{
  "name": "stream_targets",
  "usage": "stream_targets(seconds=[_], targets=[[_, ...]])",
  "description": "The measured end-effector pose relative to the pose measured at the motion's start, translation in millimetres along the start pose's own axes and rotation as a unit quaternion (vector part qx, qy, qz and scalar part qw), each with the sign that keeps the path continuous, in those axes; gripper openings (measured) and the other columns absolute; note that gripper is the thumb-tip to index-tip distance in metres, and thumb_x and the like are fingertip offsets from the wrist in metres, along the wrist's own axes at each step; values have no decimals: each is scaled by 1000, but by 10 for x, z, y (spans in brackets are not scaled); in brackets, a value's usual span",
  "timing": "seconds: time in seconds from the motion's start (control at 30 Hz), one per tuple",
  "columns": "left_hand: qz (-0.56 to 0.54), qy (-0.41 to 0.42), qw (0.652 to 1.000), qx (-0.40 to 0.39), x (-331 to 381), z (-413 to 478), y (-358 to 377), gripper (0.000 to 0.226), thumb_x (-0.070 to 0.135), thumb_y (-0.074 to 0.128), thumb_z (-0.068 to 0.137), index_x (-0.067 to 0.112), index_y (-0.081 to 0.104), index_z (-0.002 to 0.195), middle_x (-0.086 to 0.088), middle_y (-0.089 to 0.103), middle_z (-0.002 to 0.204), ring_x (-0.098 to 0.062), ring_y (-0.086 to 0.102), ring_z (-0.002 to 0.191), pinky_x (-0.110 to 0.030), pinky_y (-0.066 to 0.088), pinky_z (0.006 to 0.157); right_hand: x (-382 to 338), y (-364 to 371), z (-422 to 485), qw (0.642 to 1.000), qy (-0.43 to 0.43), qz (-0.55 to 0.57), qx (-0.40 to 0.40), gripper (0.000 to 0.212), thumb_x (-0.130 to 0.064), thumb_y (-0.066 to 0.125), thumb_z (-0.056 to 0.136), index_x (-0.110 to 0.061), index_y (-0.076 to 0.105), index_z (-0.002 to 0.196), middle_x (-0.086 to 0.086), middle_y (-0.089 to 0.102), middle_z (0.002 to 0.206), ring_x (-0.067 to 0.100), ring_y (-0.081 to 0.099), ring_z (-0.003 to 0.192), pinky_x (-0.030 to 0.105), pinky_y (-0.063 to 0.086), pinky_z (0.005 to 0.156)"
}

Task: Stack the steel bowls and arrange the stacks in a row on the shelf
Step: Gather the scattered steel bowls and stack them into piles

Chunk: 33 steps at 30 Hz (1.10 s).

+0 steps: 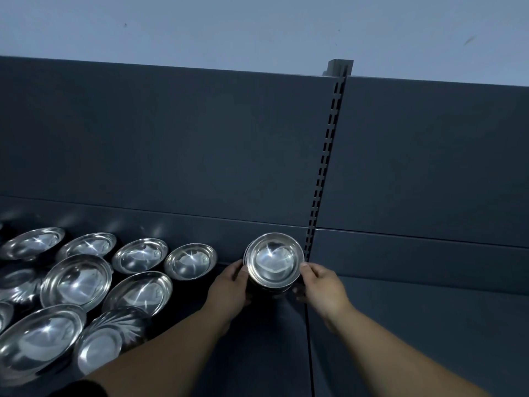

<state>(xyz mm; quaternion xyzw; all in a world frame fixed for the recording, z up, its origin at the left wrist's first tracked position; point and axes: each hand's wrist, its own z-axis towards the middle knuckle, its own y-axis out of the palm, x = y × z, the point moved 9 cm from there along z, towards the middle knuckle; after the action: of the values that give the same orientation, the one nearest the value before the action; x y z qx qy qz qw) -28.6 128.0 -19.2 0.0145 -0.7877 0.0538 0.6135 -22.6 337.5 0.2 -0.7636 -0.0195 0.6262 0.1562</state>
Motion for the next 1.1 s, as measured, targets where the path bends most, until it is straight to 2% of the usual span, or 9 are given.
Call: stream_targets(seconds=[0.07,0.2,0.3,0.5,0.63,0.73,0.83,1.0,1.1], targets=[[-1,-3,1000,5,-18,-9,0,33,35,47,98,27,54,129,1,64,115,-19,68,90,-27,55,65,-28,-2,-11,1000,8,-1,6,25,-27,50,98,-13,69,94,7,72,71,18,66,65,46,59,83],[15,9,1000,15,43,-42,-2,32,39,45,97,25,57,123,2,67,106,-20,69,89,-32,57,71,-59,-25,23,1000,11,-21,20,31,-26,51,97,-4,68,83,10,72,66,19,66,58,43,60,77],[35,17,999,9,69,-27,9,40,45,44,96,24,54,128,2,65,111,-20,67,95,-35,57,78,-98,-65,69,997,-8,-63,43,34,-31,51,97,-17,62,68,-2,62,58,15,57,58,35,53,70],[99,36,994,-4,32,46,-10,88,84,36,63,39,41,139,6,52,139,-18,53,123,-44,44,104,-62,-32,74,998,7,-48,39,35,-40,52,96,-15,72,85,5,73,86,27,68,86,47,58,83],[151,53,987,-13,107,5,28,74,74,30,82,32,39,143,1,50,143,-19,48,129,-42,39,109,-31,-67,79,998,3,-27,56,36,-41,54,95,-15,73,78,2,72,74,22,66,72,48,58,81],[170,59,984,-9,114,-23,38,64,61,31,93,25,37,146,0,45,147,-19,43,134,-38,33,113,33,-72,113,998,6,-16,58,39,-46,54,92,-18,73,73,4,72,66,27,71,76,49,59,80],[173,64,983,-21,131,-35,74,77,72,30,85,25,37,145,1,43,148,-17,41,135,-36,31,115,34,-80,123,998,-6,-24,58,38,-47,52,94,-20,75,81,5,75,76,25,71,83,43,58,85],[238,79,968,-7,192,-88,42,63,51,32,98,14,29,149,-5,34,153,-20,30,142,-26,20,113,-59,-105,-47,994,-38,-70,69,39,-39,41,101,-17,61,125,2,66,120,21,58,115,28,43,94],[303,94,948,2,150,-204,-51,64,50,44,94,13,34,146,-9,42,148,-22,40,135,-28,27,111,30,-40,-270,987,-37,-149,56,31,-34,46,99,-15,62,118,4,67,113,22,60,108,24,39,82]])
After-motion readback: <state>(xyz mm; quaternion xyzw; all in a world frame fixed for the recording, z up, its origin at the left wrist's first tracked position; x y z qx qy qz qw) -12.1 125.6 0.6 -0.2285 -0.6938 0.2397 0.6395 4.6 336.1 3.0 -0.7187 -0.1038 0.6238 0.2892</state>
